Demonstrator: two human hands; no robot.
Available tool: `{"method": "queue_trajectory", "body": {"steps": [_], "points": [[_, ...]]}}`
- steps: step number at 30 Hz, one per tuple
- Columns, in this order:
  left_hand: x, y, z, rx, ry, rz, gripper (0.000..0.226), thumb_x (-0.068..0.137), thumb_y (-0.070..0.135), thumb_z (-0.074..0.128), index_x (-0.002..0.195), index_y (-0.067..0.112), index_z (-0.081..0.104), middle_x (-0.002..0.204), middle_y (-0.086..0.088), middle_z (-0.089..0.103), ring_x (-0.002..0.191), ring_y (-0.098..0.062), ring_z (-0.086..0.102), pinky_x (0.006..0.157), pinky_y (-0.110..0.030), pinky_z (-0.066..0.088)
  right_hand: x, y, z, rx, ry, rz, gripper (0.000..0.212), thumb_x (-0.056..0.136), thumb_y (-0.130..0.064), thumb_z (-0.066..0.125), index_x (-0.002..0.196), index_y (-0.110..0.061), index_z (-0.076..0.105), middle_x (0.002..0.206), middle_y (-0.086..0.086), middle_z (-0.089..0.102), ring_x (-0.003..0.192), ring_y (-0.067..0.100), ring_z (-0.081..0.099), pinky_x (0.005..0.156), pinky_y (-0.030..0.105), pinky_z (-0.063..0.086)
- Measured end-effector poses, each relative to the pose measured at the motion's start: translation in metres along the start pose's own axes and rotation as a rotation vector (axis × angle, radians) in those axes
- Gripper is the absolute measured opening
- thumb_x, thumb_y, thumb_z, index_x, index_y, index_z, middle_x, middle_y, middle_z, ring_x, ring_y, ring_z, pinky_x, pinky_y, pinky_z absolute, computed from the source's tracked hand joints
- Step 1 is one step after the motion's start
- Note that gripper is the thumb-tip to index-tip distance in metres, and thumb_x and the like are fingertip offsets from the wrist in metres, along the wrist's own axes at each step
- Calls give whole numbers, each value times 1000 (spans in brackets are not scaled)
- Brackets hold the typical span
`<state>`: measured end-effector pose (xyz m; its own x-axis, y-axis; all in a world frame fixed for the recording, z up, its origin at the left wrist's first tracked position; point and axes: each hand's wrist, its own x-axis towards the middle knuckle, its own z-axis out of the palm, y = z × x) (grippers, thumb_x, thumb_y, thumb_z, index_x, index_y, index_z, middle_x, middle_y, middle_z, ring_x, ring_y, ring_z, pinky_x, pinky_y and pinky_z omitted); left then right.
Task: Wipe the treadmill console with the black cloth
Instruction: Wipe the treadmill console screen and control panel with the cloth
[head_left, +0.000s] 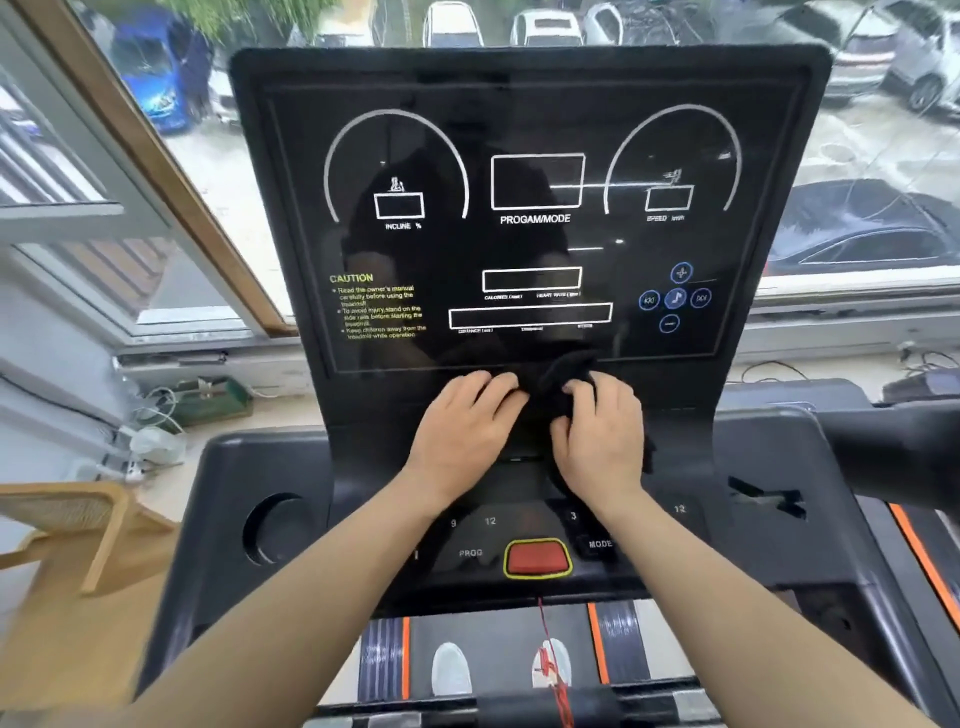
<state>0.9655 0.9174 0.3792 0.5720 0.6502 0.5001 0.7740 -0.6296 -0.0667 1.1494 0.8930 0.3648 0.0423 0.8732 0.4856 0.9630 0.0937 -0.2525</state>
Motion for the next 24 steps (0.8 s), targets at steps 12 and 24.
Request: {"method": "queue_trajectory", "body": {"steps": [12, 24], "points": [[-61, -68, -33, -28, 76, -251, 18, 85, 3, 61, 96, 6, 74, 94, -11, 69, 80, -28, 62, 67, -36, 48, 0, -121, 22, 100, -165, -286, 36, 83, -12, 60, 117, -3, 67, 115, 15, 65, 107, 34, 61, 93, 44, 50], [12, 18, 4, -101, 64, -146, 21, 84, 4, 58, 97, 8, 74, 89, -8, 65, 77, -27, 59, 67, -38, 51, 12, 16, -9, 2, -24, -335, 29, 78, -11, 61, 104, -8, 74, 101, 12, 69, 91, 33, 64, 85, 42, 49]]}}
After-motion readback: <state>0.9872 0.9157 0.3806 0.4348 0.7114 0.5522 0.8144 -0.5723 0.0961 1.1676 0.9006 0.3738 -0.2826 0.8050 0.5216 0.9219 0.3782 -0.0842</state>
